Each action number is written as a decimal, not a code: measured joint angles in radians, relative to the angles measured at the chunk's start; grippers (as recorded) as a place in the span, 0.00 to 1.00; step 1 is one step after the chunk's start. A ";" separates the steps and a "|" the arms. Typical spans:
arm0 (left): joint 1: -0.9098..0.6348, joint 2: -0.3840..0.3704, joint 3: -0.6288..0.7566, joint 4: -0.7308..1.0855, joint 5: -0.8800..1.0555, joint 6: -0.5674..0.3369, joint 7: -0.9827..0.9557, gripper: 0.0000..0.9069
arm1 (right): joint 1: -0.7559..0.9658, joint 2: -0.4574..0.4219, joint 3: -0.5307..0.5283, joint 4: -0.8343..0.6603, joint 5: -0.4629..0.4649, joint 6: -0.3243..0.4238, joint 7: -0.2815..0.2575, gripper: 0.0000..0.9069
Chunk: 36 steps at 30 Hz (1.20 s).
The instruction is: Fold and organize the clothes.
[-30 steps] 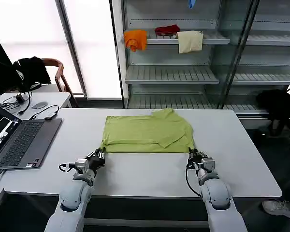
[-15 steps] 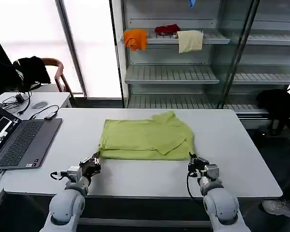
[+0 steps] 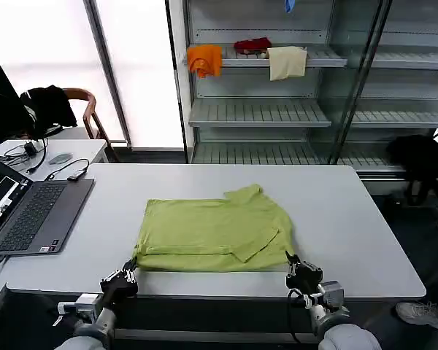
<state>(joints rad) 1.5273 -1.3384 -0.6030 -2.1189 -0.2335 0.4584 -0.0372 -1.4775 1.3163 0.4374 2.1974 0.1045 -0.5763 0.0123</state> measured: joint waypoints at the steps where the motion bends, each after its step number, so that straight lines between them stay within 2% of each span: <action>1: 0.010 -0.001 -0.002 -0.006 -0.001 0.002 -0.005 0.00 | -0.008 -0.001 -0.001 0.002 -0.002 0.000 -0.002 0.00; 6: 0.047 -0.002 -0.005 -0.030 0.000 0.009 -0.029 0.02 | -0.044 -0.009 -0.003 0.017 -0.020 -0.001 -0.012 0.00; 7: 0.055 -0.002 -0.005 -0.035 0.001 0.009 -0.034 0.02 | -0.051 -0.009 -0.004 0.018 -0.024 -0.001 -0.012 0.37; 8: 0.063 -0.002 -0.004 -0.039 0.001 0.009 -0.039 1.00 | -0.055 -0.008 -0.004 0.019 -0.028 -0.001 -0.012 1.00; 25: 0.105 -0.015 -0.013 -0.094 -0.009 -0.009 -0.090 1.00 | -0.056 0.031 0.019 0.076 -0.066 0.004 0.040 1.00; 30: 0.072 -0.009 -0.024 -0.111 -0.028 -0.006 -0.083 1.00 | 0.023 0.028 0.014 0.066 -0.067 -0.004 0.033 1.00; 36: -0.049 0.016 -0.013 -0.082 -0.082 0.035 -0.069 1.00 | 0.202 0.040 -0.020 -0.049 -0.030 -0.013 0.013 1.00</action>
<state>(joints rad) 1.4785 -1.3226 -0.6156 -2.2005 -0.3153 0.4937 -0.1066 -1.2754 1.3561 0.4175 2.1487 0.0747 -0.5890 0.0257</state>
